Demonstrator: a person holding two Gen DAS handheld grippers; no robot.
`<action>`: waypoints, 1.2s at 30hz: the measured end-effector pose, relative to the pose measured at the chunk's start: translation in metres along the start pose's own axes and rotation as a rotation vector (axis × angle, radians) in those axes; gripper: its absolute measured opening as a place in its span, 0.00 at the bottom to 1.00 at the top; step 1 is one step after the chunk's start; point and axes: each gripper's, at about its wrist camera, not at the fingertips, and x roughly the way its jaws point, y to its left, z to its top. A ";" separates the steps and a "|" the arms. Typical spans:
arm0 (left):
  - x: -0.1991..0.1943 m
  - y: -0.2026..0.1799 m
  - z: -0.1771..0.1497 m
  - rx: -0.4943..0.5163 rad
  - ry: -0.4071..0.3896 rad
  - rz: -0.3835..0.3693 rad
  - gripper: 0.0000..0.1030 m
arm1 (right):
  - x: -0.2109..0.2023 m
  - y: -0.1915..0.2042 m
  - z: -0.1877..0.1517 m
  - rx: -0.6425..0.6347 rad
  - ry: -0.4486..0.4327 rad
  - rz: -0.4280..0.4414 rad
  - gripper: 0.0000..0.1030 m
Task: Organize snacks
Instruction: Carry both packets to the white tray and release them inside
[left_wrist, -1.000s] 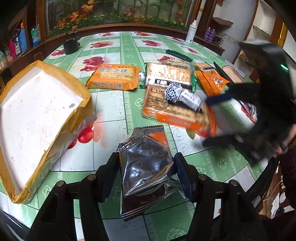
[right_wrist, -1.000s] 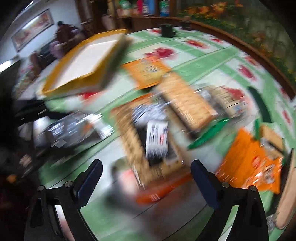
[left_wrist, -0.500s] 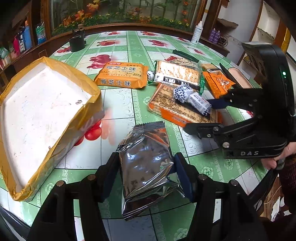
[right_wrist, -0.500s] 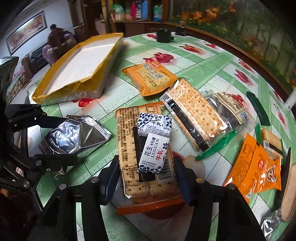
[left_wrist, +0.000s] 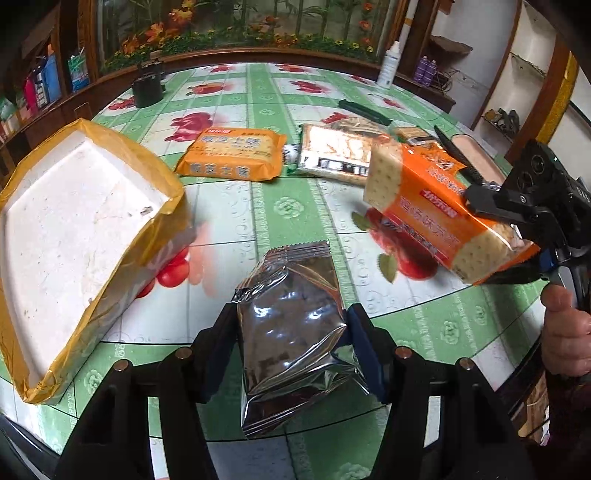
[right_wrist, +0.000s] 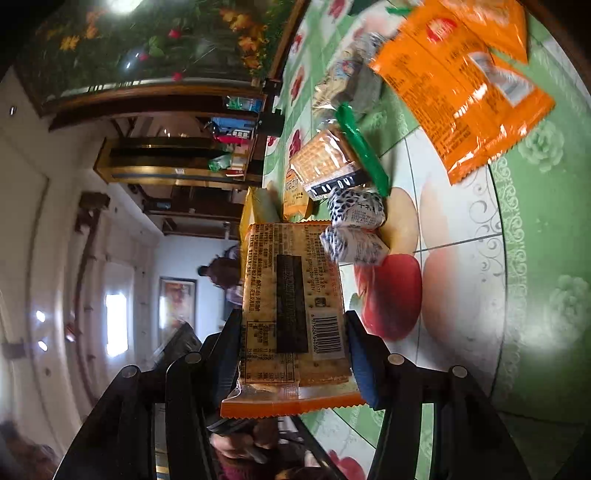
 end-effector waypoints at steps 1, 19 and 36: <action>-0.002 -0.001 0.000 0.004 -0.007 0.001 0.58 | -0.001 0.008 -0.001 -0.036 -0.007 -0.018 0.56; -0.065 0.031 0.014 -0.057 -0.164 0.059 0.58 | 0.033 0.123 -0.032 -0.689 -0.085 -0.483 0.56; -0.085 0.176 0.044 -0.271 -0.236 0.256 0.58 | 0.187 0.201 0.005 -0.783 0.083 -0.427 0.56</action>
